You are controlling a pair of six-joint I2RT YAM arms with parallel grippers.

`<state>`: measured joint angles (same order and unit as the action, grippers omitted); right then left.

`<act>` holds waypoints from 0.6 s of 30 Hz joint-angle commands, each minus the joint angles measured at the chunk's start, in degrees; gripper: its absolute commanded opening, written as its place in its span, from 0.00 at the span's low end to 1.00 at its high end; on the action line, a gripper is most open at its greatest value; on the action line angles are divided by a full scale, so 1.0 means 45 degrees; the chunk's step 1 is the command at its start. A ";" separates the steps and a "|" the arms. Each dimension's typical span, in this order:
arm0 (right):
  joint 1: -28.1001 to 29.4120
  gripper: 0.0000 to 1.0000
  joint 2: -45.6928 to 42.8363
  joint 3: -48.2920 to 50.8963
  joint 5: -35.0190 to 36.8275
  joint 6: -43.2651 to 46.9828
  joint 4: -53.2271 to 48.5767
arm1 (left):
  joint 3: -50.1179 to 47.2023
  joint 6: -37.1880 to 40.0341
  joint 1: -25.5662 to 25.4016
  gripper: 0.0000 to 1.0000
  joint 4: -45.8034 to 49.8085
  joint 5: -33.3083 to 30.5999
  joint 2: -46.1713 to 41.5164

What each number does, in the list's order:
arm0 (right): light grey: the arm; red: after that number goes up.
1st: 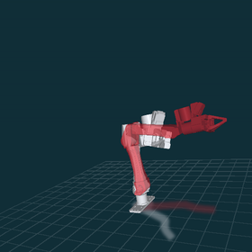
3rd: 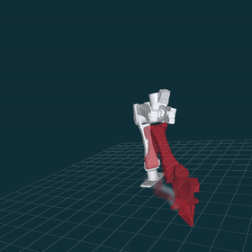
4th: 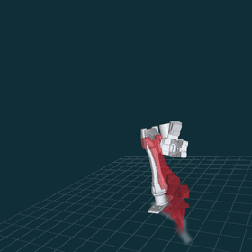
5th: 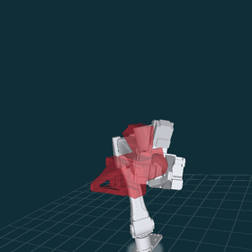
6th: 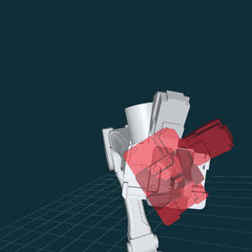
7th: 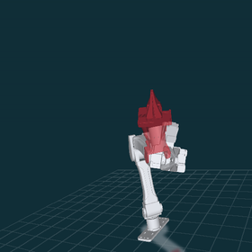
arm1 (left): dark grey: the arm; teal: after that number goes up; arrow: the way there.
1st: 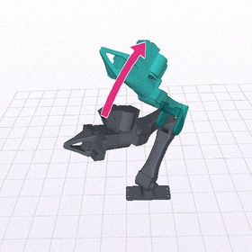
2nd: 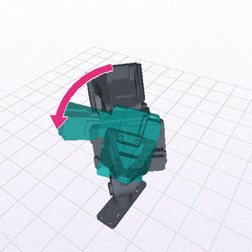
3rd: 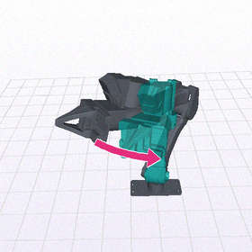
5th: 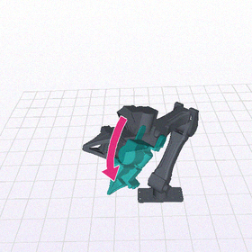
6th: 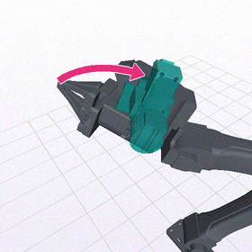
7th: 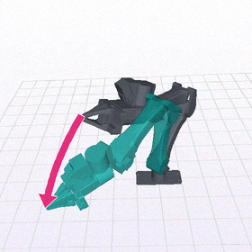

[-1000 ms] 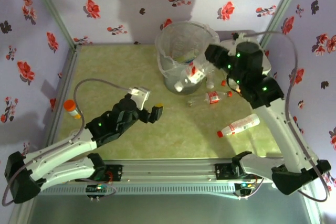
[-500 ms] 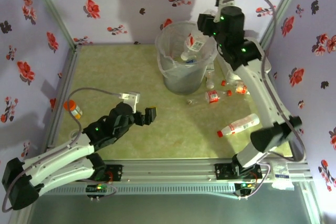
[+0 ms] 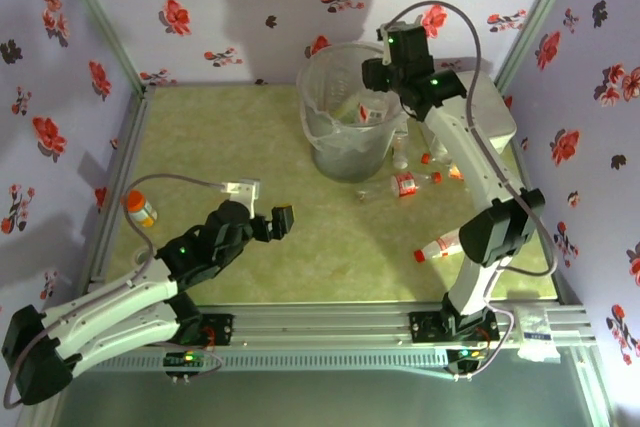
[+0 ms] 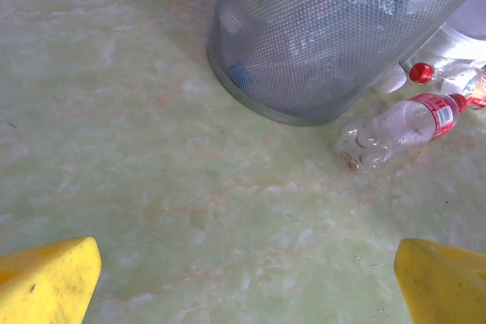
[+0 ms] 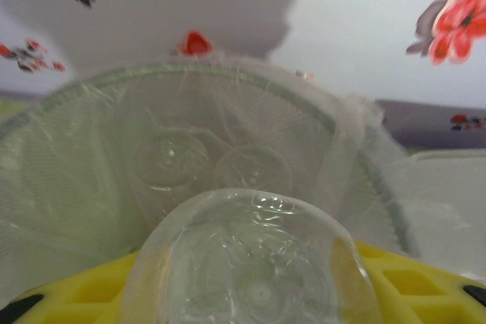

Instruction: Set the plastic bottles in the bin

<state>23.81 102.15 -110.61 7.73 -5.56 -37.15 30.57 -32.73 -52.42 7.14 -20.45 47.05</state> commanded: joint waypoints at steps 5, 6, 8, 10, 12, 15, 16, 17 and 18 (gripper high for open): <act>-0.0009 0.35 0.0813 0.1584 -0.0819 -0.0199 0.0188 | -0.0040 -0.0168 0.0156 1.00 -0.0251 -0.0300 0.0145; 0.0016 0.35 0.0936 0.1653 -0.0966 -0.0226 0.0298 | -0.0037 -0.0163 0.0165 1.00 -0.0267 -0.0300 0.0168; 0.0097 0.35 0.1161 0.1911 -0.1288 -0.0243 0.0632 | -0.0054 -0.0165 0.0182 1.00 -0.0314 -0.0290 0.0213; 0.0207 0.35 0.1370 0.2153 -0.1651 -0.0258 0.0905 | -0.0089 -0.0187 0.0180 1.00 -0.0346 -0.0280 0.0237; 0.0254 0.35 0.1609 0.2273 -0.1944 -0.0432 0.0950 | -0.0094 -0.0168 0.0185 1.00 -0.0336 -0.0276 0.0252; 0.0189 0.36 0.1735 0.2401 -0.3184 -0.1130 0.1023 | -0.0097 -0.0114 0.0219 1.00 -0.0336 -0.0263 0.0268; 0.0113 0.36 0.1722 0.2382 -0.3903 -0.1463 0.1090 | -0.0098 -0.0111 0.0223 1.00 -0.0350 -0.0261 0.0259; 0.0042 0.36 0.1690 0.2312 -0.4448 -0.1763 0.1124 | -0.0098 -0.0091 0.0237 1.00 -0.0337 -0.0243 0.0265; -0.0042 0.37 0.1651 0.2159 -0.4984 -0.2078 0.1109 | -0.0084 -0.0060 0.0262 1.00 -0.0339 -0.0217 0.0278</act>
<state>23.42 104.95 -103.77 -3.73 -9.63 -25.26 30.57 -32.71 -51.83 6.66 -20.43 48.05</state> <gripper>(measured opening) 0.526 0.999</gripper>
